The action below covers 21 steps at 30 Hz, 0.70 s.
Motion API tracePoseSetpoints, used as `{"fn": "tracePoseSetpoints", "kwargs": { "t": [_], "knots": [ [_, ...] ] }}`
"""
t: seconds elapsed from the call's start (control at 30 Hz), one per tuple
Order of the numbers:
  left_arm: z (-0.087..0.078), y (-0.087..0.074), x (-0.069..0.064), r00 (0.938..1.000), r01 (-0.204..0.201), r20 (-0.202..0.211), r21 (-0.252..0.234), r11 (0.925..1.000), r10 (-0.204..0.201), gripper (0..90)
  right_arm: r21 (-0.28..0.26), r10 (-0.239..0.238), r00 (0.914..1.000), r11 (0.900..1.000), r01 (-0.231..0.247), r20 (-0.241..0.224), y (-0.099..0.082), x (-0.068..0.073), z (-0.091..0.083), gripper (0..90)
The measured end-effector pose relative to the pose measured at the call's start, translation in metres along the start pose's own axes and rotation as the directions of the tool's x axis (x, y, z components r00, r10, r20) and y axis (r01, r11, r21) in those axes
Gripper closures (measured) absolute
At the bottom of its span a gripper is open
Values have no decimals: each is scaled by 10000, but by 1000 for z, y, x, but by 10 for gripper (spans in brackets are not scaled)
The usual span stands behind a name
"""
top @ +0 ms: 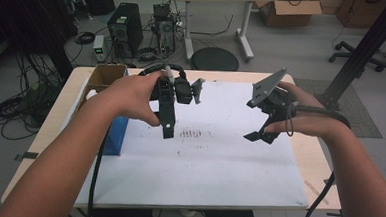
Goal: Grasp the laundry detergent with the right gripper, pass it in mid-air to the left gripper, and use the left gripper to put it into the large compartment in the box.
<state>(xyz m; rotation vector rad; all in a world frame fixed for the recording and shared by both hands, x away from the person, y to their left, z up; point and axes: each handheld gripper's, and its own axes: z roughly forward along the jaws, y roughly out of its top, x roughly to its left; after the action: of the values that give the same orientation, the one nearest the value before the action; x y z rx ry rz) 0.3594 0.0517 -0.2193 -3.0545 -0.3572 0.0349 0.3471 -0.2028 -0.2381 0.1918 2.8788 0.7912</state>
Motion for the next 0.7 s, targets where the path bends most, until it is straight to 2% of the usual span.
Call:
{"fn": "tracePoseSetpoints", "kwargs": {
  "t": [0.13,0.23,0.3,0.47,0.7],
  "knots": [
    [3,2,3,9996,-259,118,-26,9997,259,2,573,-146,9995,9982,162,-288,-3,-3,7,25],
    [9,4,5,9992,-304,259,-59,9995,305,2,1017,-174,9987,9946,222,-477,-6,-6,14,27],
    [14,5,6,9992,-75,405,63,10000,73,2,1237,-180,9984,9920,245,-533,-8,-7,19,32],
    [24,8,9,9984,-223,514,18,9997,222,2,1292,-113,9975,9914,202,-695,-15,-9,28,32],
    [25,13,7,9982,-284,535,51,9996,280,2,1379,-39,9969,9903,147,-787,-19,-8,31,32]
  ]
}}
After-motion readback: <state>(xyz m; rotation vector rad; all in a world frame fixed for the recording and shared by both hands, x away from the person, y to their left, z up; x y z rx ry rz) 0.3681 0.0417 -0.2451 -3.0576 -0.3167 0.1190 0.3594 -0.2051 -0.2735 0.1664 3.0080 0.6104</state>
